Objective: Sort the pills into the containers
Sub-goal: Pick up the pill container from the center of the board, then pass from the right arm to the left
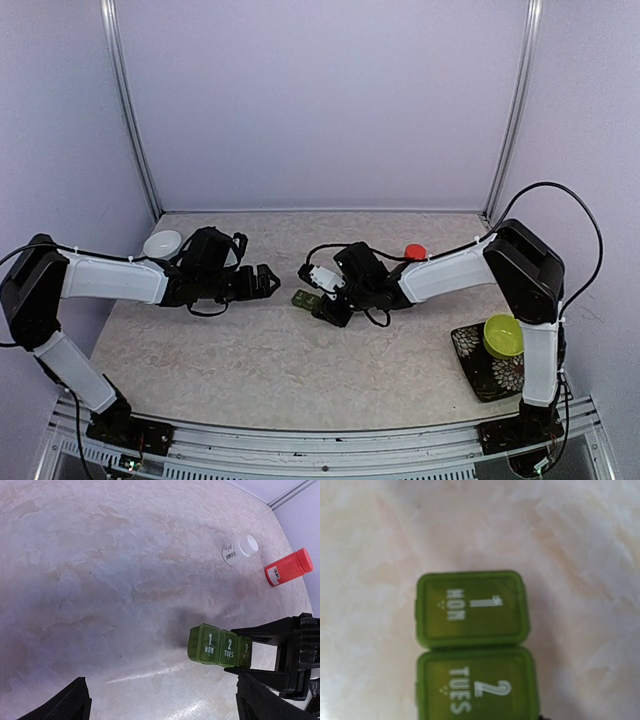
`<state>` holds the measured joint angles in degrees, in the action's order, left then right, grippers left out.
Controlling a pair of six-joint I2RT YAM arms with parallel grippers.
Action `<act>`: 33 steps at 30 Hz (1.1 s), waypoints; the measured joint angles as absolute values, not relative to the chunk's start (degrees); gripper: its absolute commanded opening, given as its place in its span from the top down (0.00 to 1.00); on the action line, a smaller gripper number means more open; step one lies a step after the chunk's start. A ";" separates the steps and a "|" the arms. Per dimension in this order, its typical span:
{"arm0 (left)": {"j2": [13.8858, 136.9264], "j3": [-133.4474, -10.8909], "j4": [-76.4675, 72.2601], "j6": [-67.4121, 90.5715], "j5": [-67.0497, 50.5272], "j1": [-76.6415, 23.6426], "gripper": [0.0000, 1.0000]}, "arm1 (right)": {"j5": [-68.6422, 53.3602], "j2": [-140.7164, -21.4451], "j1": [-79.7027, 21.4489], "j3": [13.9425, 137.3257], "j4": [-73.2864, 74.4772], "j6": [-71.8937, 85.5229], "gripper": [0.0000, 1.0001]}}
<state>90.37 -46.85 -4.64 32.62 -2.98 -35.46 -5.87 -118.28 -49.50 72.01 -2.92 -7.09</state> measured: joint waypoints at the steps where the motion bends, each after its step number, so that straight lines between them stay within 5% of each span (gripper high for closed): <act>1: 90.37 -46.81 -4.67 32.67 -3.11 -35.46 0.01 | -5.93 -118.15 -49.50 72.01 -3.05 -7.09 0.62; 33: 91.05 -46.04 -20.78 39.31 -30.57 -38.59 0.07 | -6.74 -96.86 -52.95 57.04 -8.49 -11.14 0.62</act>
<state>91.05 -46.04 -20.78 39.31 -30.57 -38.59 -6.74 -96.86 -52.95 57.04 -8.49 -11.14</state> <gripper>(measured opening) 0.943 0.400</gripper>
